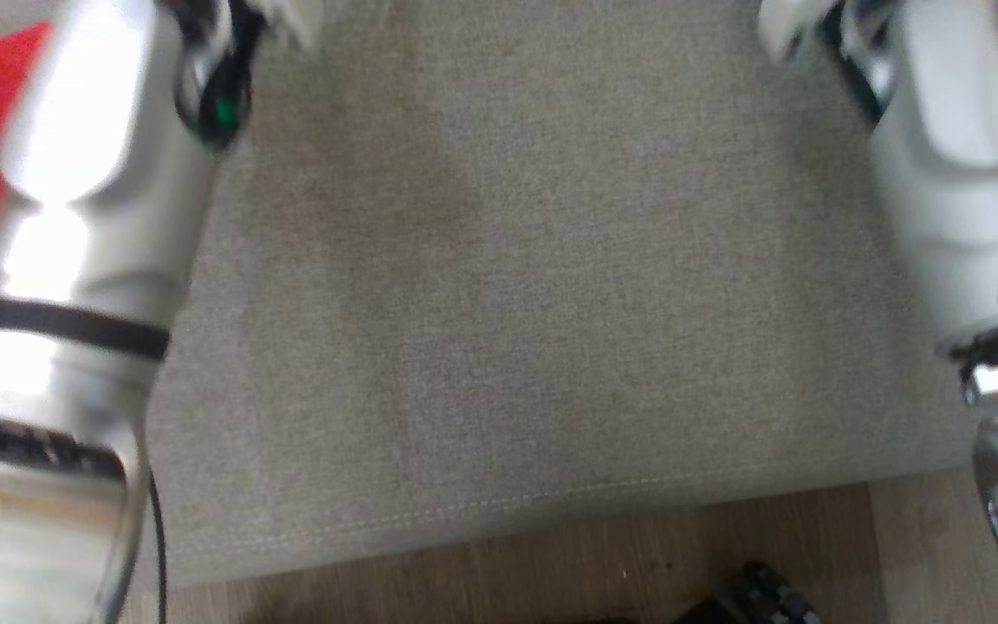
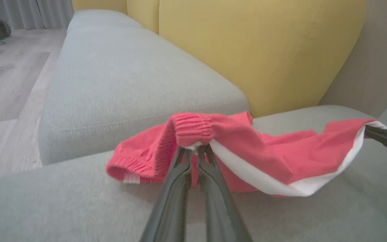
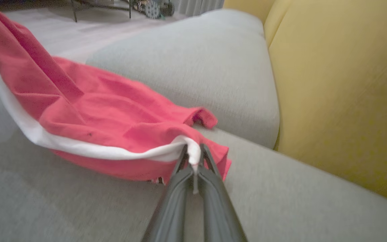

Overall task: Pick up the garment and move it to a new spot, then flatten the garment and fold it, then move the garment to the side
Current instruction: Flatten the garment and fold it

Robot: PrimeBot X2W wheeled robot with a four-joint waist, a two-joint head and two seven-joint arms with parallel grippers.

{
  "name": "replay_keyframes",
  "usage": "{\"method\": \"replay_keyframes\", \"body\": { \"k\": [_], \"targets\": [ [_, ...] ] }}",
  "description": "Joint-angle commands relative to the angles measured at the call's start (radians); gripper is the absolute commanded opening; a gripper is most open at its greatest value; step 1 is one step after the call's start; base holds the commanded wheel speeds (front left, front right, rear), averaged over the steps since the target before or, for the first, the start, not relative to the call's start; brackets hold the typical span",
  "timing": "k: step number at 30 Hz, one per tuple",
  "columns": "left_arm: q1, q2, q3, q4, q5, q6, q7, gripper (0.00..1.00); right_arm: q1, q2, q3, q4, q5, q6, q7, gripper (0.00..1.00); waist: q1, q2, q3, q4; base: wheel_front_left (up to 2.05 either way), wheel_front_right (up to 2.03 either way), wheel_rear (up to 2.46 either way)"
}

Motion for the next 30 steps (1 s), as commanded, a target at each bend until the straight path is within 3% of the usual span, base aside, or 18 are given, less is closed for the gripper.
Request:
{"method": "replay_keyframes", "body": {
  "k": [1, 8, 15, 21, 30],
  "targets": [
    [-0.011, 0.037, 0.008, -0.021, -0.008, -0.005, -0.012, 0.0, 0.008, 0.013, 0.015, -0.014, 0.019, 0.006, -0.013, 0.0, -0.0001, 0.0, -0.027, 0.009, 0.0, 0.0, 0.0],
    [0.158, 0.079, -0.118, 0.023, -0.031, -0.006, -0.036, 0.0, 0.107, -0.023, 0.147, 0.097, 0.116, 0.006, -0.006, 0.0, -0.0001, 0.0, -0.116, 0.029, 0.0, 0.0, 0.0],
    [0.257, 0.096, -0.213, 0.038, -0.024, -0.006, -0.063, 0.0, 0.19, -0.086, 0.313, 0.119, 0.251, 0.006, 0.058, 0.0, -0.0001, 0.0, -0.19, 0.054, 0.0, 0.0, 0.0],
    [0.295, 0.097, -0.247, 0.041, -0.008, -0.006, -0.079, 0.0, 0.242, -0.189, 0.48, 0.033, 0.395, 0.006, 0.135, 0.0, -0.0001, 0.0, -0.224, 0.07, 0.0, 0.0, 0.0],
    [0.386, 0.098, -0.298, 0.031, -0.02, -0.006, -0.086, 0.0, 0.305, -0.402, 0.724, -0.218, 0.664, 0.006, 0.293, 0.0, -0.0001, 0.0, -0.303, 0.076, 0.0, 0.0, 0.0]
  ]
}}
